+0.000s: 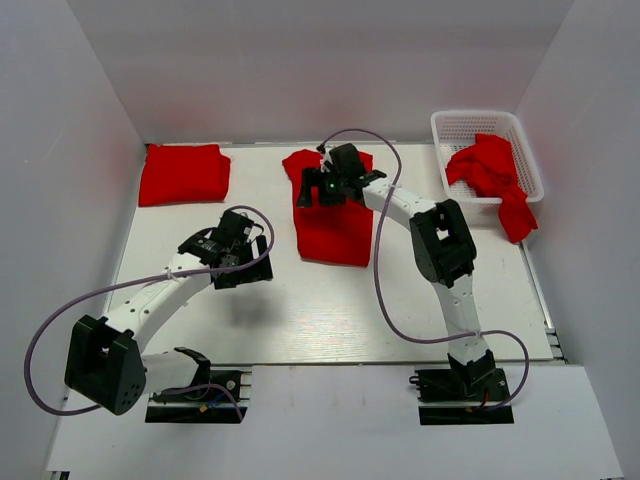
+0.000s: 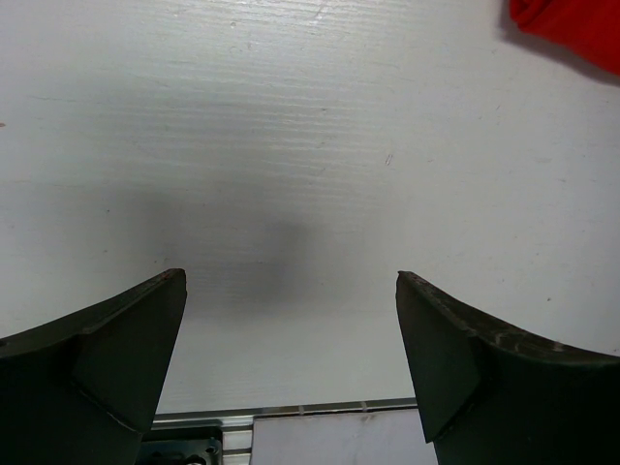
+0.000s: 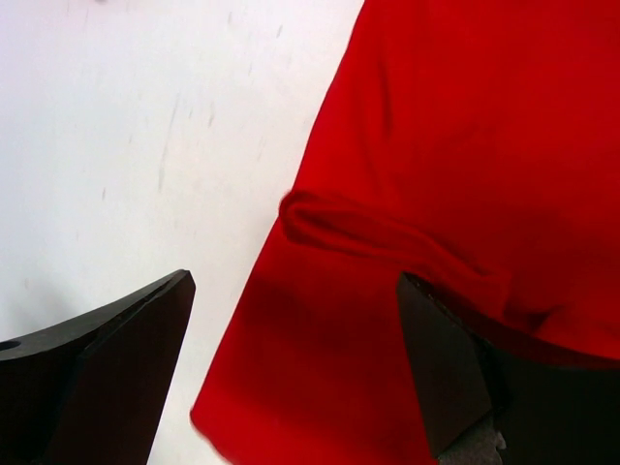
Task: Fold and stack the t-shirts
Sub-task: Fold the folded rectangular tshirt in 1/3 of the way
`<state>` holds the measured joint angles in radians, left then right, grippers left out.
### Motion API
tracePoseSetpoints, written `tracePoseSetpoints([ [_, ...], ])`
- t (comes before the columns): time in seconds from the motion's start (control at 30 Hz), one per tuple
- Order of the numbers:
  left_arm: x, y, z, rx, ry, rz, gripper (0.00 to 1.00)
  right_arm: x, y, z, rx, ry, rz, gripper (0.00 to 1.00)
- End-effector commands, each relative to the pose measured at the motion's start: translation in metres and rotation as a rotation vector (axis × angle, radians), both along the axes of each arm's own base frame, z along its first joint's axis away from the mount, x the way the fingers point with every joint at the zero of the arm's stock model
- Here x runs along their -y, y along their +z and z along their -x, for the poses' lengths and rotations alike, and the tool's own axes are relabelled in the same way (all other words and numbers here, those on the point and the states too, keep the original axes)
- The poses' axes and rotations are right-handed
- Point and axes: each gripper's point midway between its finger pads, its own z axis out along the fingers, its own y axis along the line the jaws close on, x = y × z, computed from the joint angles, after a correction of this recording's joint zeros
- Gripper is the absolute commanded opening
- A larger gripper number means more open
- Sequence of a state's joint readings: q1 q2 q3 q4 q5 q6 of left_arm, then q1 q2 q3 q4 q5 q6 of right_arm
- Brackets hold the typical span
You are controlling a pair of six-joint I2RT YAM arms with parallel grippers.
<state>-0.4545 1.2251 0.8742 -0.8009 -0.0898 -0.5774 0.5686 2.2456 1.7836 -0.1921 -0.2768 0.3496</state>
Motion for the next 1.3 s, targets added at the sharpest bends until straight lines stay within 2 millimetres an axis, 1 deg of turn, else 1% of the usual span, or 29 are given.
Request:
tracePoseSetpoints([
  [0.0,0.000,0.009,-0.006,0.027,0.011,0.007,0.99,-0.002,0.032,-0.048,0.125,-0.130,-0.053,0.90],
  [0.07,0.001,0.010,-0.008,0.029,0.003,0.003,0.99,0.001,0.025,-0.058,0.133,-0.165,-0.039,0.90],
  [0.1,0.002,0.013,-0.010,0.038,0.003,0.008,0.99,0.002,0.036,-0.066,0.150,-0.175,-0.048,0.90],
  [0.17,0.004,0.015,-0.012,0.038,-0.012,0.010,0.99,0.005,0.032,-0.071,0.134,-0.187,-0.050,0.90],
  [0.23,0.006,0.016,-0.017,0.048,-0.024,0.008,0.99,0.008,0.044,-0.075,0.150,-0.178,-0.049,0.90],
  [0.27,0.007,0.017,-0.019,0.048,-0.035,0.002,0.99,0.011,0.060,-0.074,0.167,-0.179,-0.055,0.90],
  [0.3,0.007,0.018,-0.021,0.060,-0.043,0.002,0.99,0.014,0.064,-0.072,0.177,-0.182,-0.042,0.90],
  [0.33,0.012,0.019,-0.027,0.068,-0.047,0.015,0.99,0.024,0.060,-0.062,0.173,-0.171,0.008,0.90],
  [0.37,0.013,0.017,-0.032,0.069,-0.071,0.001,0.99,0.036,0.077,-0.062,0.209,-0.218,0.036,0.90],
  [0.4,0.019,0.019,-0.037,0.083,-0.080,0.007,0.99,0.044,0.077,-0.057,0.206,-0.234,0.061,0.90],
  [0.43,0.025,0.020,-0.044,0.095,-0.100,0.020,0.99,0.061,0.063,-0.036,0.160,-0.250,0.103,0.90],
  [0.5,0.037,0.018,-0.057,0.091,-0.132,0.039,0.99,0.082,0.106,-0.020,0.224,-0.308,0.084,0.90],
  [0.53,0.045,0.018,-0.061,0.092,-0.156,0.064,0.99,0.098,0.059,0.004,0.145,-0.307,0.148,0.90],
  [0.57,0.051,0.019,-0.071,0.117,-0.172,0.078,0.99,0.108,0.094,0.014,0.193,-0.345,0.101,0.90],
  [0.6,0.058,0.022,-0.078,0.130,-0.191,0.097,0.99,0.119,0.072,0.030,0.143,-0.353,0.132,0.90],
  [0.63,0.062,0.013,-0.085,0.120,-0.191,0.093,0.99,0.129,0.053,0.047,0.093,-0.364,0.153,0.90],
  [0.67,0.065,0.011,-0.090,0.120,-0.191,0.093,0.99,0.135,0.048,0.055,0.071,-0.374,0.158,0.90],
  [0.7,0.067,0.009,-0.097,0.126,-0.204,0.087,0.99,0.142,0.054,0.071,0.066,-0.377,0.145,0.90],
  [0.73,0.069,0.006,-0.102,0.130,-0.216,0.081,0.99,0.152,0.037,0.086,0.008,-0.389,0.173,0.90],
  [0.77,0.072,-0.003,-0.109,0.114,-0.216,0.075,0.99,0.155,0.035,0.099,-0.007,-0.389,0.166,0.90],
  [0.83,0.079,-0.013,-0.114,0.094,-0.248,0.082,0.99,0.161,0.039,0.107,-0.009,-0.415,0.144,0.90],
  [0.87,0.082,-0.017,-0.119,0.094,-0.249,0.082,0.99,0.168,0.024,0.121,-0.032,-0.414,0.155,0.90],
  [0.9,0.086,-0.026,-0.124,0.072,-0.253,0.084,0.99,0.170,0.029,0.122,-0.024,-0.444,0.134,0.90],
  [1.0,0.101,-0.034,-0.129,0.062,-0.282,0.116,0.99,0.179,0.014,0.132,-0.052,-0.475,0.149,0.90],
  [1.03,0.103,-0.036,-0.130,0.063,-0.287,0.126,0.97,0.180,0.013,0.133,-0.056,-0.479,0.149,0.90],
  [1.07,0.104,-0.041,-0.131,0.060,-0.287,0.125,0.95,0.180,0.004,0.135,-0.077,-0.474,0.164,0.86],
  [1.1,0.107,-0.039,-0.133,0.067,-0.294,0.140,0.91,0.176,0.006,0.136,-0.081,-0.459,0.148,0.84],
  [1.17,0.107,-0.044,-0.132,0.060,-0.303,0.132,0.83,0.175,0.002,0.135,-0.095,-0.456,0.153,0.84],
  [1.27,0.104,-0.052,-0.127,0.048,-0.312,0.123,0.77,0.169,-0.008,0.134,-0.130,-0.441,0.155,0.83],
])
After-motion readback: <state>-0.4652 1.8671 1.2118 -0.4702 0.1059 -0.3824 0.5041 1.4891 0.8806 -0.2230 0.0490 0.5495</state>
